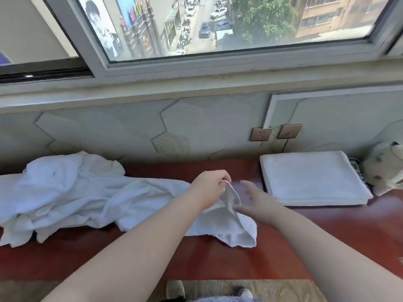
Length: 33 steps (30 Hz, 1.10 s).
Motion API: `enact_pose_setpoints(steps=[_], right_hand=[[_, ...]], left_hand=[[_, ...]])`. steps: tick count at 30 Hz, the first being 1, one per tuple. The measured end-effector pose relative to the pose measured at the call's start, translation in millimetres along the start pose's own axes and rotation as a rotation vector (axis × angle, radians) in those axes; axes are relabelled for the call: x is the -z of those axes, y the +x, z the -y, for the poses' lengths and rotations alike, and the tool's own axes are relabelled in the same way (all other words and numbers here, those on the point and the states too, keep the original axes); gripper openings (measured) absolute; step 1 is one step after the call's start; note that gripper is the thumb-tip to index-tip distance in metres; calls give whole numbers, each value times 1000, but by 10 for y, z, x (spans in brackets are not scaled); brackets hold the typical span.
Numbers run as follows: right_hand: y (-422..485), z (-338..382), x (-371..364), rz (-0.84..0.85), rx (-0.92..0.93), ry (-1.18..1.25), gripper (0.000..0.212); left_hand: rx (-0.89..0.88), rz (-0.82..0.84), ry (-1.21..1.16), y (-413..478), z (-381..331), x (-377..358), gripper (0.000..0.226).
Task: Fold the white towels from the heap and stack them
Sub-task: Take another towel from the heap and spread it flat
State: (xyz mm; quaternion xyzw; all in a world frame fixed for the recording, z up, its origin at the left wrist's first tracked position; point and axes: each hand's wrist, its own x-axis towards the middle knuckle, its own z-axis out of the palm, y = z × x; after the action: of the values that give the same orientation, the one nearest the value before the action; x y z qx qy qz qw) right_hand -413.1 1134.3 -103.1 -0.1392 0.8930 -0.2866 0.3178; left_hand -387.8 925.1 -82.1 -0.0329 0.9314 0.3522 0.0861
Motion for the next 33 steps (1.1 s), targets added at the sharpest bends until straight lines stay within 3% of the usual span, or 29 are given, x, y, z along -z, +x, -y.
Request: enact_pose_setpoints(steps=[2, 5, 6, 10, 14, 16, 18, 20, 22, 23, 26, 27, 30, 33], right_hand=[[10, 145, -90, -51, 115, -9, 75], [91, 298, -210, -159, 115, -13, 17], [109, 318, -234, -197, 109, -3, 9], [114, 350, -258, -314, 62, 72, 18], [101, 322, -189, -476, -11, 64, 18], [119, 329, -178, -470, -50, -7, 17], [121, 402, -234, -394, -76, -120, 23], [102, 562, -350, -315, 8, -238, 56], [115, 752, -486, -313, 156, -342, 72], [137, 850, -539, -323, 199, -370, 68], [244, 1046, -612, -407, 217, -255, 30], [268, 1093, -604, -444, 223, -226, 23], [283, 1192, -581, -505, 217, -215, 17], [282, 1247, -609, -447, 111, -27, 16]], left_hand=[[26, 12, -45, -49, 11, -88, 19], [23, 44, -22, -119, 125, -113, 26], [46, 54, 25, -154, 198, -109, 28], [177, -49, 189, -310, 603, -65, 14], [271, -196, 45, -381, 886, 101, 5], [280, -218, -60, -377, 935, 203, 7], [242, -172, -152, -354, 911, 290, 11], [144, -35, -200, -322, 837, 365, 16], [77, 75, -208, -287, 769, 422, 23], [64, 83, -211, -265, 756, 446, 22], [63, 5, -282, -184, 833, 485, 3], [62, -19, -299, -165, 886, 492, 11], [41, -5, -305, -141, 1032, 514, 14], [14, 58, -338, -137, 1107, 484, 17]])
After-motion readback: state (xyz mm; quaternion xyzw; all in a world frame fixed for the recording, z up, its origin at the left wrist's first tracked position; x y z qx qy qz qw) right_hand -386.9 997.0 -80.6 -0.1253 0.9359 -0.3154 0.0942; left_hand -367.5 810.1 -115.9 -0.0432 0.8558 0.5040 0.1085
